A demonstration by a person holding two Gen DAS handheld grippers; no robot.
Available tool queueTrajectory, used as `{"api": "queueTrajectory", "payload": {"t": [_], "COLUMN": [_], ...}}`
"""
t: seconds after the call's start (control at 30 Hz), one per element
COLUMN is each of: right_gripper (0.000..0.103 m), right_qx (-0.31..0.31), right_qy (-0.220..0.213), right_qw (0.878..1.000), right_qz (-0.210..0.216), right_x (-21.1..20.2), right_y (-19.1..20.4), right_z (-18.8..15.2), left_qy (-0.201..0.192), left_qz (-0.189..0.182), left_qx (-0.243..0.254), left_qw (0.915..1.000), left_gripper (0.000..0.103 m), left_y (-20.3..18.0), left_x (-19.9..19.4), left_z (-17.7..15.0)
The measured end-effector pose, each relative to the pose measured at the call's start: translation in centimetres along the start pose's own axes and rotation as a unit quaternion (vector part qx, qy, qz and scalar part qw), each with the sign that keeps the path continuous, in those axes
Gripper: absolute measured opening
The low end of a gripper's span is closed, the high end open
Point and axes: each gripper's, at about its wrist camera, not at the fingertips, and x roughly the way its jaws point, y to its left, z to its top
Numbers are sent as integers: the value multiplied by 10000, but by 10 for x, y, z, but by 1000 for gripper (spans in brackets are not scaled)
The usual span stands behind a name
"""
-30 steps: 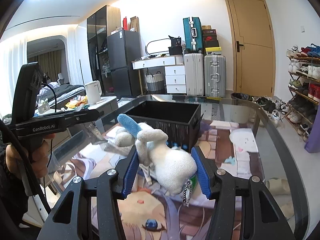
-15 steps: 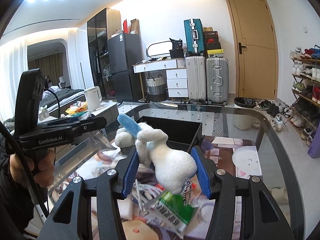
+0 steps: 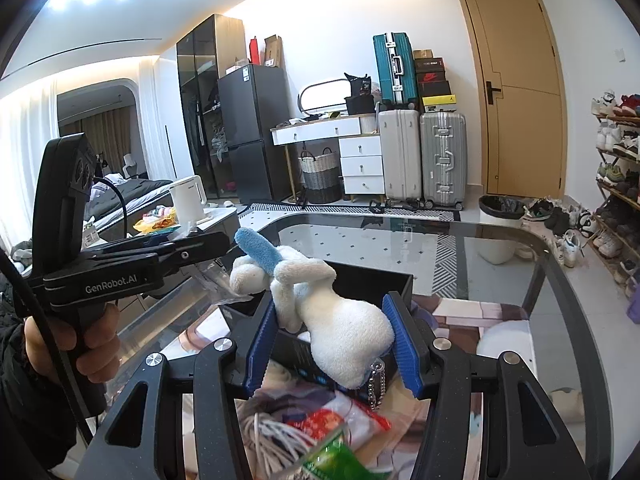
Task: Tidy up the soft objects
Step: 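Lift the plush toy with the right tool while the left tool carries the bag over the black box, then open the right tool over the black box while the left tool releases the bag inside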
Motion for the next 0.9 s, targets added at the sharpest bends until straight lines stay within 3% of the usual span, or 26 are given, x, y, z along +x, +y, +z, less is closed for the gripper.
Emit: {"api": "queueTrajectory", "payload": {"t": [0.9], "right_gripper": [53], "right_qx": [23], "right_qy": [554], "right_qw": [9985], "right_qz": [6], "right_x": [83], "right_y": [-14], "right_z": [12], "left_qy": [566], "left_qz": [181], "left_qx": [69], "left_qw": [9982], "left_gripper": [56], "left_y": [8], "left_x": [77], "left_z": [-14]}}
